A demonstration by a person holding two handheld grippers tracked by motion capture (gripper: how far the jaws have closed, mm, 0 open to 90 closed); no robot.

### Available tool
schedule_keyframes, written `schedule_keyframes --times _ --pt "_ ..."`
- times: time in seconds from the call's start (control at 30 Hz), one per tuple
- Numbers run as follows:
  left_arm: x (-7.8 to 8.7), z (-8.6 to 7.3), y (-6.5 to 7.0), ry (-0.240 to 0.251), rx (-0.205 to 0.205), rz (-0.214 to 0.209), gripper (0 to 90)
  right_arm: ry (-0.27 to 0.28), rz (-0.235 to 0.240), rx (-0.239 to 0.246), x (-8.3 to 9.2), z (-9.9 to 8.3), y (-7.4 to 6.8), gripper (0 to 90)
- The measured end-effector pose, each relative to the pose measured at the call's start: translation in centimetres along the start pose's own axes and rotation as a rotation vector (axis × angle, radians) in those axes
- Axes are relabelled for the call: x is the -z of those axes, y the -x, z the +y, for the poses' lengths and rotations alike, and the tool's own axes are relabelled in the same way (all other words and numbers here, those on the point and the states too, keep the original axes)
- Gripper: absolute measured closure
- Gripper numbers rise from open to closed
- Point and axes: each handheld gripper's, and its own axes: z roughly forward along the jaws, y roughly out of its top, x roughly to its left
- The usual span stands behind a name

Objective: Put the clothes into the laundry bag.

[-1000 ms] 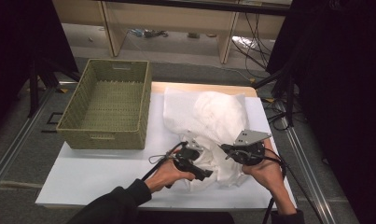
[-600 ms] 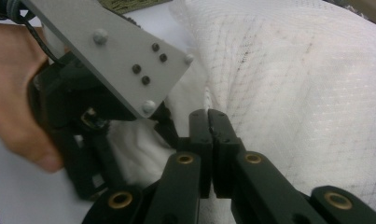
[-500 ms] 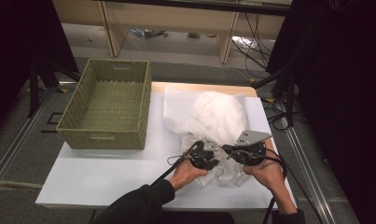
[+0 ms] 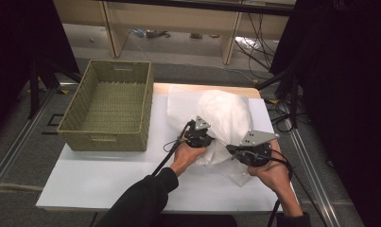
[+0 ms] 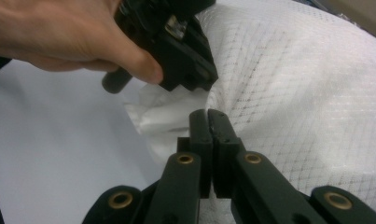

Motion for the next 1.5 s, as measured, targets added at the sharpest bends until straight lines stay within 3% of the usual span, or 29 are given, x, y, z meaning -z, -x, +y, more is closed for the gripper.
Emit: schedule_keyframes --times 0.03,0.13,0.17,0.2,0.23,0.3,0.33,0.43,0.5,0.6,0.63,0.67,0.73,0.77,0.8,0.83,0.9,0.93,1.0,1.03,1.13,1.2,1.27,1.33,1.37,1.4,1.43,1.47,1.5 --pt "-0.6 -0.6 -0.2 -0.040 -0.007 -0.002 81.4 0.002 0.002 0.005 -0.2 -0.2 0.0 90.0" --pt "-0.9 -2.0 -0.6 -0.031 0.093 -0.049 74.0 -0.019 0.014 0.000 -0.7 -0.6 0.0 90.0" --pt "-0.6 -2.0 -0.7 -0.050 0.078 -0.063 61.1 -0.023 0.028 -0.001 -0.8 -0.6 0.1 90.0" --pt "0.0 -2.0 -0.7 -0.066 0.065 -0.081 61.1 -0.023 0.028 -0.001 -0.8 -0.6 0.1 90.0" --pt "1.0 -2.0 -0.8 -0.089 0.012 -0.082 54.7 -0.025 0.025 -0.023 -0.7 -0.7 0.1 90.0" --pt "2.5 -2.1 -1.1 -0.101 -0.073 -0.021 39.2 -0.019 0.022 -0.017 -0.5 -0.8 0.4 90.0" --pt "3.6 -2.2 -1.4 -0.122 -0.090 0.003 33.6 -0.017 0.010 -0.026 -0.3 -0.8 0.5 90.0" --pt "5.4 -2.7 -2.6 -0.150 -0.052 0.042 21.9 -0.021 0.010 -0.027 -0.3 -0.8 0.4 90.0" --pt "5.2 -3.6 -3.4 -0.194 -0.028 0.066 22.4 -0.022 0.008 -0.018 -0.5 -0.8 0.4 90.0" --pt "4.2 -4.4 -3.4 -0.223 0.008 0.042 23.4 -0.017 0.009 -0.005 -0.6 -0.6 0.3 90.0" --pt "4.1 -4.6 -3.2 -0.198 -0.032 0.054 27.2 -0.028 0.017 -0.012 -0.6 -0.5 0.2 90.0" --pt "4.0 -4.5 -2.9 -0.184 -0.042 0.042 37.0 -0.027 0.025 -0.006 -0.7 -0.6 0.2 90.0" --pt "3.6 -4.2 -2.5 -0.140 -0.009 -0.032 60.1 -0.020 0.017 0.001 -0.8 -0.6 0.2 90.0" --pt "3.5 -4.0 -2.4 -0.125 -0.020 -0.050 72.0 -0.024 0.017 -0.005 -0.8 -0.6 0.2 90.0" --pt "3.2 -3.7 -2.0 -0.099 -0.020 -0.058 78.4 -0.028 0.028 -0.010 -0.9 -0.7 0.1 90.0" --pt "2.8 -3.4 -1.5 -0.056 0.012 -0.093 82.6 -0.023 0.035 0.003 -1.0 -0.7 0.2 90.0" --pt "2.4 -2.7 -0.7 -0.038 0.030 -0.154 85.2 -0.021 0.032 -0.017 -0.8 -0.6 0.0 90.0" --pt "1.9 -2.2 0.0 -0.031 -0.001 -0.161 85.6 -0.015 0.050 -0.010 -0.8 -0.5 0.0 90.0" --pt "1.3 -1.3 0.6 -0.005 -0.018 -0.135 85.8 0.003 0.029 -0.005 -0.5 -0.3 -0.1 90.0" --pt "0.7 0.2 0.1 0.042 -0.011 -0.104 86.1 0.009 0.030 -0.003 -0.1 -0.1 -0.4 90.0" --pt "0.1 1.2 -0.4 0.057 -0.009 -0.085 86.1 0.019 0.021 0.007 0.2 0.0 -0.5 90.0" --pt "-0.5 1.2 -0.8 0.054 -0.011 -0.065 85.4 0.015 0.019 -0.002 0.3 -0.2 -0.4 90.0" --pt "-1.5 0.5 -1.4 -0.007 -0.033 -0.052 82.5 0.004 0.027 -0.013 0.1 -0.4 -0.3 90.0" --pt "-1.6 0.0 -1.9 -0.033 -0.025 -0.060 76.5 -0.020 0.029 -0.030 -0.3 -0.9 -0.2 90.0" --pt "-1.1 -0.3 -2.0 -0.048 -0.025 -0.078 63.8 -0.034 0.036 -0.037 -0.6 -1.3 -0.2 90.0" --pt "-0.7 -0.4 -2.1 -0.069 -0.029 -0.076 63.8 -0.034 0.036 -0.037 -0.6 -1.3 -0.2 90.0" --pt "0.2 -0.7 -2.0 -0.101 -0.031 -0.068 55.3 -0.027 0.041 -0.025 -0.7 -1.4 0.0 90.0" --pt "1.7 -1.1 -2.2 -0.138 -0.049 -0.089 38.6 -0.025 0.031 -0.031 -0.5 -1.4 0.2 90.0" --pt "1.7 -1.1 -2.2 -0.138 -0.049 -0.089 34.9 -0.025 0.031 -0.031 -0.5 -1.4 0.2 90.0"
